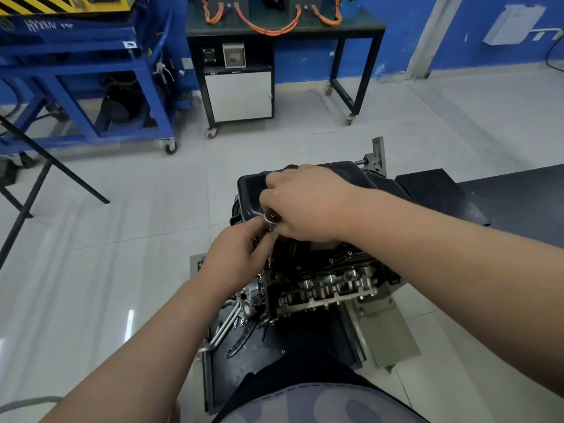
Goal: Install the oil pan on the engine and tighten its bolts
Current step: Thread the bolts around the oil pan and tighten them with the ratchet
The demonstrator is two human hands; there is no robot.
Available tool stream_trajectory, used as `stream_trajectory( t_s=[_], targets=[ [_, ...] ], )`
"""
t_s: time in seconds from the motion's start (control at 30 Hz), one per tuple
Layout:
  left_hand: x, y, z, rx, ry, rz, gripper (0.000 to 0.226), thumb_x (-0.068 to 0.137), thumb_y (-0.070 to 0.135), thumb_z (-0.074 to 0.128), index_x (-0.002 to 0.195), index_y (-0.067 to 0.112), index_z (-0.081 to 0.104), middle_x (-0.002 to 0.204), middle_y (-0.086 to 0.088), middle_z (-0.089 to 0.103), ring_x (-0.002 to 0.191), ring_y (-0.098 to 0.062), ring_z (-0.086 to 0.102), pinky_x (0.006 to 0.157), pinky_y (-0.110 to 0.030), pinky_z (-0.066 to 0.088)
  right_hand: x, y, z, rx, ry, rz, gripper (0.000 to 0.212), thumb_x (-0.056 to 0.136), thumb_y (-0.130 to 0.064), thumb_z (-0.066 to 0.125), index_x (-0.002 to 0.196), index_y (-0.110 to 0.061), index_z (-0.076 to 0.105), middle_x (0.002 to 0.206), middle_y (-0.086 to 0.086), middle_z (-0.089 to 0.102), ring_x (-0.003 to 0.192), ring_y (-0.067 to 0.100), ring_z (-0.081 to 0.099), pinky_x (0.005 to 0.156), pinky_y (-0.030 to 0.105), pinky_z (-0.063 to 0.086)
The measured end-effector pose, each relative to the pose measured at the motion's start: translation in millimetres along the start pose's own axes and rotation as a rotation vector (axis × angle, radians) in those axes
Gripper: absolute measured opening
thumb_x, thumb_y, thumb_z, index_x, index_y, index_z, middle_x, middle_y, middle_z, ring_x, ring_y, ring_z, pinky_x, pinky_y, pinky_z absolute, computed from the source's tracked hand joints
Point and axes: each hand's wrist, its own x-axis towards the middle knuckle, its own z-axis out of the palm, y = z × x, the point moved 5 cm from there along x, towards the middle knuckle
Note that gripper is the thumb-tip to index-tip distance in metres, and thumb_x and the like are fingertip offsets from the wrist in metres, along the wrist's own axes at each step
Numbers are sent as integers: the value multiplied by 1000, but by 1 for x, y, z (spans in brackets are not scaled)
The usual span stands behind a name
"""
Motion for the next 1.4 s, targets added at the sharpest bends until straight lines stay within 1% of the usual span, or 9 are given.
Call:
stream_trajectory(
  t_s=[0.13, 0.37, 0.57, 0.73, 0.87, 1.03, 1.13, 1.23, 1.4],
  targets=[
    [1, -1, 0, -26, 76, -111, 18, 70, 30, 45, 55, 39, 42, 48, 10, 48, 46, -9, 38, 45, -27, 30, -2, -7, 8, 81, 11, 327, 44, 81, -55, 46, 56, -19, 41, 58, -3, 39, 51, 17, 42, 47, 25, 23],
    [0, -1, 2, -140, -33, 23, 27, 86, 46, 52, 61, 41, 45, 51, 12, 46, 46, -7, 35, 43, -17, 26, 0, -6, -1, 8, -87, -22, 24, 86, -33, 54, 108, -23, 55, 105, 1, 51, 99, 23, 53, 80, 38, 39],
    [0, -1, 2, -76, 50, -56, 21, 73, 27, 47, 63, 46, 46, 56, 19, 51, 49, -6, 38, 47, -22, 26, -3, -18, 4, -27, -18, 203, 22, 86, -42, 52, 82, -20, 50, 71, -5, 44, 58, 19, 44, 48, 27, 17],
    [-2, -1, 5, -170, 11, 23, 23, 83, 45, 52, 61, 45, 47, 52, 18, 47, 47, -3, 37, 45, -13, 27, -4, -10, -2, 51, -72, 172, 28, 84, -45, 52, 84, -18, 60, 74, -2, 54, 72, 23, 57, 50, 28, 30],
    [-2, -7, 10, -134, -36, -46, 22, 77, 24, 52, 65, 42, 52, 54, 16, 51, 48, -3, 38, 46, -13, 31, -8, -16, -3, 33, -15, 296, 35, 84, -40, 55, 61, -20, 40, 60, -3, 36, 52, 18, 38, 45, 25, 22],
    [-23, -31, 17, -861, 94, -623, 19, 77, 16, 48, 71, 21, 66, 49, 4, 43, 38, -11, 31, 35, -18, 24, -8, -19, 4, 69, 46, 347, 32, 87, -38, 50, 62, -20, 42, 58, -5, 35, 48, 17, 33, 46, 24, 21],
    [-35, -31, 29, -1465, 139, -965, 17, 80, 14, 35, 78, 11, 52, 54, 0, 40, 35, -9, 28, 29, -13, 18, -10, -18, 18, 234, 10, 351, 20, 89, -37, 44, 93, -19, 51, 76, -2, 49, 66, 24, 50, 56, 30, 31],
    [-34, -23, 30, -1663, 154, -1081, 16, 81, 6, 32, 80, 10, 47, 56, 0, 39, 33, -7, 29, 26, -12, 17, -7, -18, 23, 306, -34, 312, 18, 88, -31, 44, 100, -21, 52, 92, 1, 62, 81, 28, 59, 61, 33, 38],
    [-16, -1, 19, -1831, 104, -1049, 15, 87, 4, 34, 86, 9, 49, 60, 0, 41, 36, -7, 35, 28, -15, 23, -24, 16, -32, 397, 183, 344, 8, 83, -37, 48, 87, -32, 53, 81, -7, 61, 73, 19, 54, 60, 30, 38]
  ],
)
